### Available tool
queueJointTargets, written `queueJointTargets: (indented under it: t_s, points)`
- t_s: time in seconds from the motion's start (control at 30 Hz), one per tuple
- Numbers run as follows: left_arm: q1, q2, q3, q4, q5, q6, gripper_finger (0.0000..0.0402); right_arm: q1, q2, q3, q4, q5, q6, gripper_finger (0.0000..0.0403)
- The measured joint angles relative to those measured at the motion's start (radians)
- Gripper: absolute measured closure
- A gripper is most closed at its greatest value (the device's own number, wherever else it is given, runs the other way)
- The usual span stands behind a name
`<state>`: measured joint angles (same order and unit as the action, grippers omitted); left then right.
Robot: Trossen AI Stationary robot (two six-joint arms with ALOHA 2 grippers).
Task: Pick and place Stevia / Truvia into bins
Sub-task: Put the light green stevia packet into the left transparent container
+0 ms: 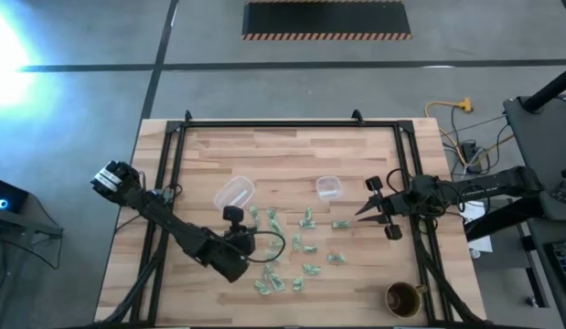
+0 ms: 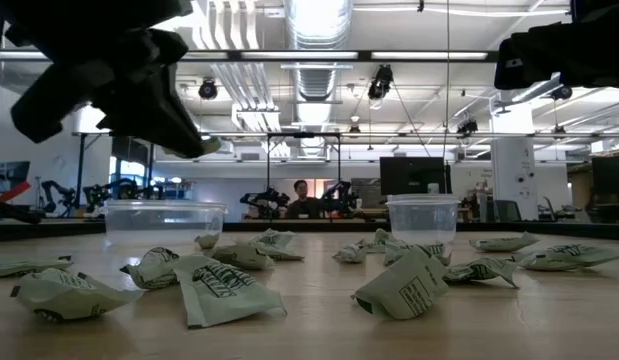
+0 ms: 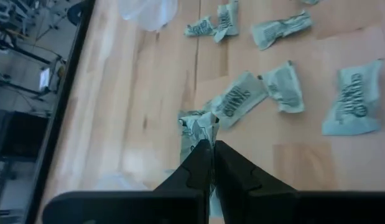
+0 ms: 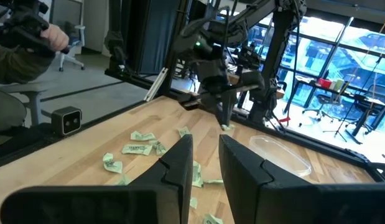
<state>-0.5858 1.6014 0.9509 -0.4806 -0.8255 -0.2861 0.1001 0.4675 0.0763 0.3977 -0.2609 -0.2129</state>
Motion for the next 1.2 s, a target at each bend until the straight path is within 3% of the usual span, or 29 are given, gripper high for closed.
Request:
queueJointTargets:
  t_s: [0.33,0.67,1.2]
  points:
    - [0.093,-0.069,-0.008,-0.126,-0.057,0.042,0.0401,0.0,0.0,0.0,-0.004,0.0,0.002,0.0335]
    - [0.242,-0.108,-0.021,-0.56,-0.028,-0.417,0.0402,0.0,0.0,0.0,-0.005,0.001,-0.004,0.0335]
    - [0.272,-0.11,-0.027,-0.574,0.008,-0.467,0.0402,0.0,0.0,0.0,-0.005,0.0,-0.005,0.0335]
